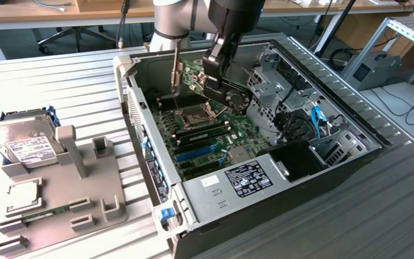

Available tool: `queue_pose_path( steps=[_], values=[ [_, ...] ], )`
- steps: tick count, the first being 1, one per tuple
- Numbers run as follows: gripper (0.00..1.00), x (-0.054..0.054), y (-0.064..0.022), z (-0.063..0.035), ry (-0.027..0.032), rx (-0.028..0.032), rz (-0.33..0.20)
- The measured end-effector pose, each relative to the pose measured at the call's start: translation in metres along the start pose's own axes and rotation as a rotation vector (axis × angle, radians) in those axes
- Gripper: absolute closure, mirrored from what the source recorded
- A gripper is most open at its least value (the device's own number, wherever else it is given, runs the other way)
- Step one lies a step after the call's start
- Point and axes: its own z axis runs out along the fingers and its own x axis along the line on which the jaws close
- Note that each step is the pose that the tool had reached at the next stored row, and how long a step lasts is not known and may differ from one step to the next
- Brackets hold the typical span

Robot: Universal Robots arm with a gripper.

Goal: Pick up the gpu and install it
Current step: 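Insert the gpu into the slot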

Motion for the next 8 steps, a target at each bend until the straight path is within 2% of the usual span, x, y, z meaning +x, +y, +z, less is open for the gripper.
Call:
queue_pose_path(
  steps=[8],
  values=[
    [0.74, 0.0, 0.0, 0.0, 0.0008, -0.0008, -0.031]
  ],
)
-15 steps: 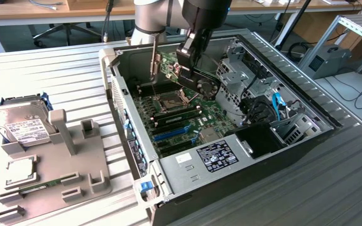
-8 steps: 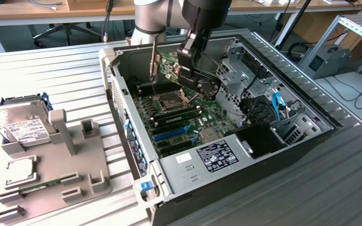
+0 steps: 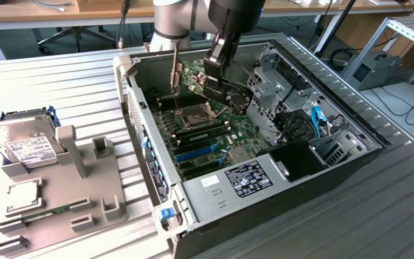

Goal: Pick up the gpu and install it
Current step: 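Insert the gpu into the slot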

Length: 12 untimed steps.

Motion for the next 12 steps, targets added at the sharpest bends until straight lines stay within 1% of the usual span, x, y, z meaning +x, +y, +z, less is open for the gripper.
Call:
queue_pose_path(
  steps=[12],
  values=[
    [0.74, 0.0, 0.0, 0.0, 0.0015, -0.0012, -0.048]
  ],
)
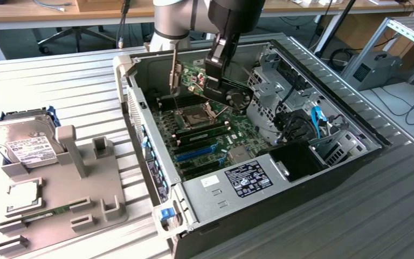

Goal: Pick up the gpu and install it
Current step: 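Insert the gpu into the slot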

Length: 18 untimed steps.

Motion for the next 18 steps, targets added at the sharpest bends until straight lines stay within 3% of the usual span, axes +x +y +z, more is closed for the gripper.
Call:
queue_pose_path(
  steps=[18],
  values=[
    [0.74, 0.0, 0.0, 0.0, 0.0023, -0.0021, -0.08]
  ],
)
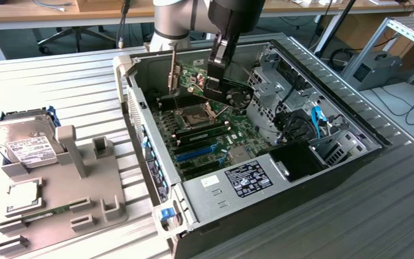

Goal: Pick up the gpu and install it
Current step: 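Insert the gpu into the slot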

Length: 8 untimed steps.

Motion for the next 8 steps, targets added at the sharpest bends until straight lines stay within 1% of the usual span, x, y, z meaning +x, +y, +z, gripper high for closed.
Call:
queue_pose_path(
  steps=[2, 4, 5, 7, 8],
  values=[
    [0.74, 0.0, 0.0, 0.0001, 0.0024, -0.0021, -0.083],
    [0.74, 0.0, 0.0, 0.0001, 0.0039, -0.0035, -0.136],
    [0.74, 0.0, 0.0, 0.0002, 0.0054, -0.0047, -0.185],
    [0.74, 0.0, 0.0, 0.0002, 0.0073, -0.0064, -0.253],
    [0.74, 0.0, 0.0, 0.0002, 0.008, -0.0071, -0.277]
  ],
)
